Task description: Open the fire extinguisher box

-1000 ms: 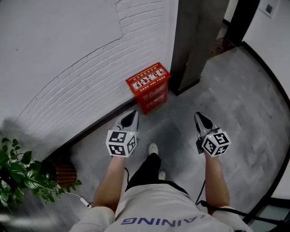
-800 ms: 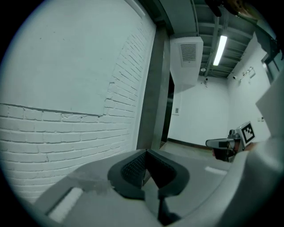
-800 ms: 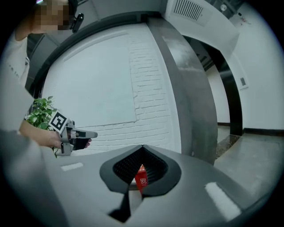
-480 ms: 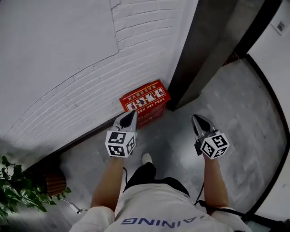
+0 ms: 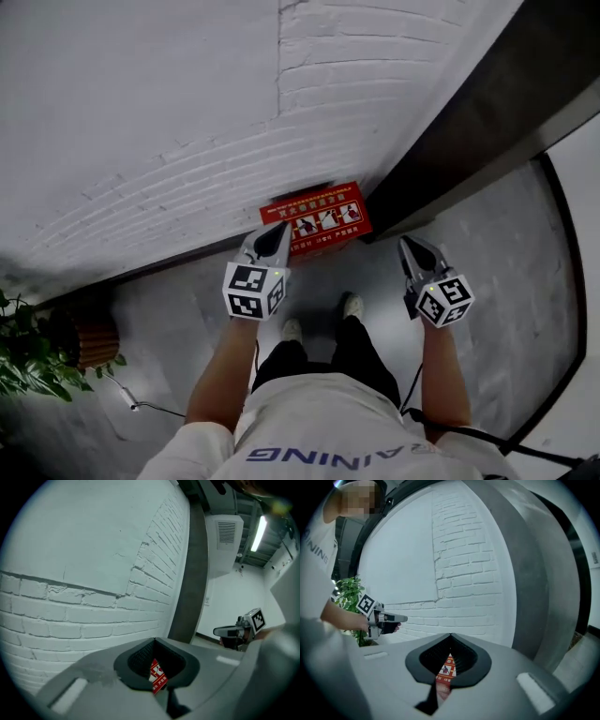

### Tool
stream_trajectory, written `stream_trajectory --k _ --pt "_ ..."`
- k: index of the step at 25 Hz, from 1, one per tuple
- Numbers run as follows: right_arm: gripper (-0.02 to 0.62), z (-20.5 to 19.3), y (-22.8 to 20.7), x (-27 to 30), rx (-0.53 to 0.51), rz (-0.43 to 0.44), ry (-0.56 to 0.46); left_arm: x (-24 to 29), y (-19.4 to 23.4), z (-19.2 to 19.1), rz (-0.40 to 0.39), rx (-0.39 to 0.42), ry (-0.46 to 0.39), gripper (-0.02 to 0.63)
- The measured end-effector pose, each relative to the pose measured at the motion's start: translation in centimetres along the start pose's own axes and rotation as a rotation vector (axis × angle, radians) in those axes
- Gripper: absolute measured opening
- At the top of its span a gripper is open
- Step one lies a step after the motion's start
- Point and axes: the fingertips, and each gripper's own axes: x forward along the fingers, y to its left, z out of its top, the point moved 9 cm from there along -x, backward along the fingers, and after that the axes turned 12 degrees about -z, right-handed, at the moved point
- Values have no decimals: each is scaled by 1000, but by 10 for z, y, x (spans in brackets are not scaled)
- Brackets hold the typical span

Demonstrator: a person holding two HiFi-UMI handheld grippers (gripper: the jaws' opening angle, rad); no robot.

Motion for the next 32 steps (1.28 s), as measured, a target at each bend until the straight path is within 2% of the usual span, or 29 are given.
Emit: stream_trajectory --k 4,7,12,16,23,32 --pt "5 -15 -31 40 -50 89 76 12 9 -5 96 -22 -8 5" --pt "5 -31 -58 66 -31 149 114 29 6 -19 165 -42 -1 5" --pt "5 -61 -81 109 -24 263 152 73 -10 -69 253 -95 70 5" --pt "5 -89 -91 136 -39 324 186 94 -17 -112 305 -143 90 6" --pt "5 -147 -106 159 -43 287 184 95 2 -166 351 -158 78 5" --pt "6 -225 -119 167 -116 232 200 100 10 -237 318 -166 87 5"
